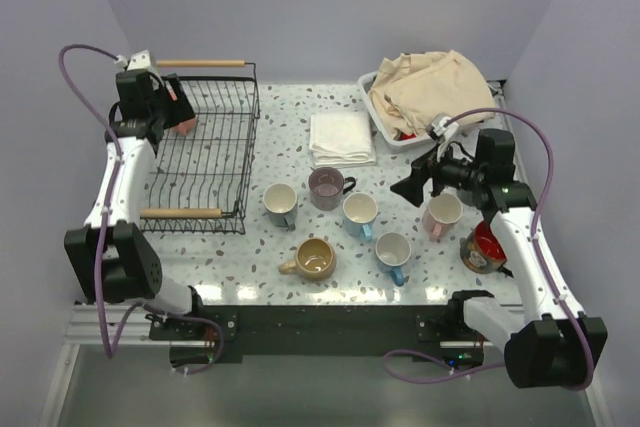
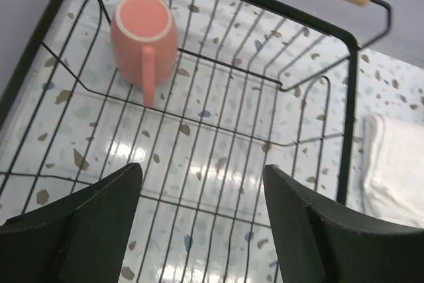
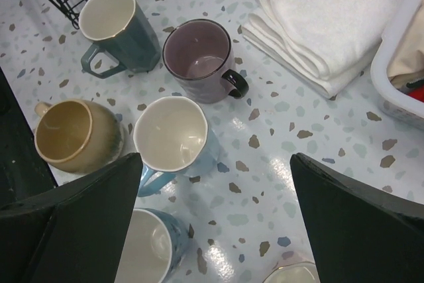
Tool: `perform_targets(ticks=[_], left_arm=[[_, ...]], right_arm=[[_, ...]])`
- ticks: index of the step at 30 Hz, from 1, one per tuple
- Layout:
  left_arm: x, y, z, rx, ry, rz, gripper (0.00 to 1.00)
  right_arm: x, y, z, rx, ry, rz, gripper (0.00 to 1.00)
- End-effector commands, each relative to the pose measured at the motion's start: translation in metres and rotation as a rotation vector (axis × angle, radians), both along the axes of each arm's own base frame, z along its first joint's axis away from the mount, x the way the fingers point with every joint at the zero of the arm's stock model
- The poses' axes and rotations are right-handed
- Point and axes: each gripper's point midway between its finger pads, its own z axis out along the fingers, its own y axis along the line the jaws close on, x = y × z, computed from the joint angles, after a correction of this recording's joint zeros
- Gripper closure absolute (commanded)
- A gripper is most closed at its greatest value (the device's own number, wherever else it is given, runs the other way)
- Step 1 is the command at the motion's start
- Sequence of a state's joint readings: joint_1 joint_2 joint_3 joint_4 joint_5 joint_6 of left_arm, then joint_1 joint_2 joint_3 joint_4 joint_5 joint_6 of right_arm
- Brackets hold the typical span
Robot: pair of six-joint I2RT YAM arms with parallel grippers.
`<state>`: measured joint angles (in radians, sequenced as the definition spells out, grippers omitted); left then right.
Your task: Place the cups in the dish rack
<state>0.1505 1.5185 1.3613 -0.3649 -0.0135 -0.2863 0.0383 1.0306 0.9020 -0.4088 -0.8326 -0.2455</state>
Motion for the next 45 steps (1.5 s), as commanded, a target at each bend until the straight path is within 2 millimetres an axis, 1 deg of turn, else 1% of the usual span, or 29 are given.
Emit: perform_targets(ticks=[1,2,3,4,5,6,7,8,10,11,13,14,15,16,17,19,20,21,22,25,27,28,29,31,35,37,38,41,45], left_arm=[[-0.045,-0.046,0.014,-0.118,-0.103,-0.184,0.18],[-0.056,-0.06,0.016,-0.159,-0.119,-0.238,0.17],[-0.065,-0.071,0.019,-0.173,-0.144,-0.279,0.13],[-0.084,-0.08,0.019,-0.192,-0.163,-0.31,0.08],[-0.094,-0.094,0.021,-0.234,-0.174,-0.365,0.07],[-0.103,-0.101,0.023,-0.246,-0.187,-0.395,0.04],[-0.118,-0.108,0.027,-0.255,-0.208,-0.425,0.02],[-0.128,-0.119,0.029,-0.282,-0.216,-0.474,0.01],[-0.148,-0.128,0.037,-0.296,-0.243,-0.512,0.01],[-0.157,-0.136,0.041,-0.318,-0.252,-0.548,0.01],[-0.175,-0.144,0.049,-0.334,-0.283,-0.581,0.01],[-0.182,-0.148,0.051,-0.348,-0.286,-0.6,0.01],[-0.192,-0.151,0.054,-0.351,-0.294,-0.611,0.01],[-0.197,-0.152,0.055,-0.352,-0.297,-0.618,0.01],[-0.203,-0.155,0.057,-0.357,-0.301,-0.631,0.01],[-0.216,-0.158,0.06,-0.36,-0.314,-0.644,0.01],[-0.219,-0.159,0.061,-0.36,-0.319,-0.649,0.01],[-0.226,-0.161,0.064,-0.36,-0.324,-0.652,0.01],[-0.23,-0.162,0.065,-0.36,-0.328,-0.658,0.01],[-0.237,-0.165,0.059,-0.382,-0.298,-0.671,0.01],[-0.239,-0.167,0.056,-0.4,-0.294,-0.673,0.01],[-0.24,-0.168,0.056,-0.408,-0.297,-0.679,0.01],[-0.241,-0.17,0.056,-0.427,-0.296,-0.682,0.01],[-0.24,-0.171,0.057,-0.439,-0.304,-0.683,0.01],[-0.241,-0.173,0.066,-0.445,-0.321,-0.696,0.01],[-0.241,-0.173,0.07,-0.443,-0.327,-0.702,0.01],[-0.241,-0.174,0.072,-0.442,-0.33,-0.706,0.01],[-0.242,-0.175,0.077,-0.44,-0.339,-0.714,0.01],[-0.242,-0.175,0.078,-0.445,-0.339,-0.716,0.01]], right_arm=[[-0.01,0.007,0.003,-0.048,0.064,0.14,0.01],[-0.01,0.011,0.015,-0.068,0.054,0.17,0.01],[-0.011,0.013,0.013,-0.099,0.057,0.196,0.01],[-0.01,0.011,0.002,-0.149,0.119,0.182,0.01],[-0.011,0.022,0.01,-0.184,0.1,0.217,0.01],[-0.013,0.026,0.009,-0.226,0.098,0.237,0.01],[-0.011,0.024,-0.004,-0.306,0.144,0.224,0.01],[-0.014,0.04,0.006,-0.334,0.116,0.269,0.01],[-0.017,0.05,0.001,-0.391,0.145,0.302,0.01],[-0.01,0.061,0.0,-0.446,0.135,0.317,0.01],[-0.005,0.071,-0.004,-0.503,0.133,0.332,0.01],[0.004,0.082,-0.009,-0.558,0.128,0.336,0.01],[0.007,0.088,-0.01,-0.577,0.124,0.341,0.01],[0.008,0.094,-0.016,-0.606,0.136,0.356,0.01],[0.016,0.107,-0.02,-0.641,0.125,0.372,0.01],[0.023,0.116,-0.028,-0.681,0.13,0.394,0.01],[0.03,0.125,-0.021,-0.688,0.089,0.419,0.01],[0.037,0.129,-0.038,-0.713,0.121,0.438,0.01],[0.045,0.135,-0.032,-0.712,0.091,0.44,0.01],[0.067,0.14,-0.056,-0.777,0.081,0.467,0.02],[0.079,0.146,-0.057,-0.794,0.053,0.471,0.03],[0.085,0.148,-0.071,-0.812,0.072,0.476,0.04],[0.092,0.152,-0.07,-0.807,0.055,0.469,0.07],[0.103,0.159,-0.08,-0.814,0.054,0.468,0.08],[0.115,0.17,-0.095,-0.816,0.049,0.492,0.11],[0.117,0.172,-0.1,-0.818,0.062,0.505,0.18],[0.116,0.173,-0.11,-0.825,0.074,0.526,0.19],[0.118,0.173,-0.121,-0.847,0.063,0.566,0.26],[0.109,0.177,-0.137,-0.839,0.057,0.678,0.34]])
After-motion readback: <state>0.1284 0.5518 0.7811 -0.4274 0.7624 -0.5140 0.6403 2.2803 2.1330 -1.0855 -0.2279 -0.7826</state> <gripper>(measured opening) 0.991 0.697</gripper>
